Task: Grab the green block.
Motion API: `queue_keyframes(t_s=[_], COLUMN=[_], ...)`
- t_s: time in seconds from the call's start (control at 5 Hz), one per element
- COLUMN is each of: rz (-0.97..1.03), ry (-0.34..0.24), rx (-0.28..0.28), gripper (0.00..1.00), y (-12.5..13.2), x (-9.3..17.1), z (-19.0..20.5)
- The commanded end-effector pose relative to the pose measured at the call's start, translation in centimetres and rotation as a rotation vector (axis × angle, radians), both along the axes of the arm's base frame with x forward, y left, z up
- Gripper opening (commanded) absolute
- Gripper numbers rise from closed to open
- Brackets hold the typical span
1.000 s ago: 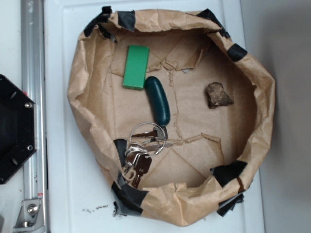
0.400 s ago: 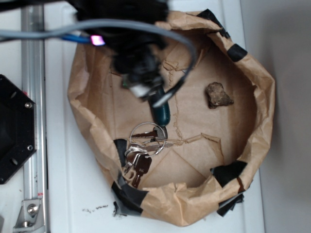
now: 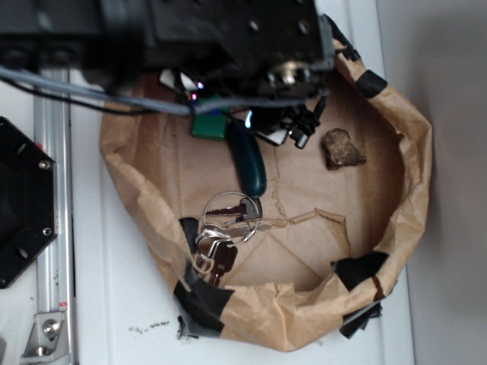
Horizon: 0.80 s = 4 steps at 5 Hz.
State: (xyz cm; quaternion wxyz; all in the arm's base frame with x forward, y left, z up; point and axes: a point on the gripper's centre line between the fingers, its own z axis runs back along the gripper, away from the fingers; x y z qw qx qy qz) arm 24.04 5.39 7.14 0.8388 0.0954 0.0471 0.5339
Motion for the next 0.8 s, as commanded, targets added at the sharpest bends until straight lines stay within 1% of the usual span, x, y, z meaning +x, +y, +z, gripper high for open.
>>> queue_keyframes(t_s=[0.0, 0.2, 0.4, 0.6], rz=[0.094, 0.092, 0.184, 0.275], ry=[-0.114, -0.226, -0.285, -0.231], rx=[0.04, 0.075, 0.014, -0.049], gripper=[1.0, 1.0, 1.0, 1.0], y=[1.0, 2.6, 2.5, 2.1], x=[-1.7, -3.9, -5.0, -4.3], z=[2.1, -0.4, -4.3, -5.1])
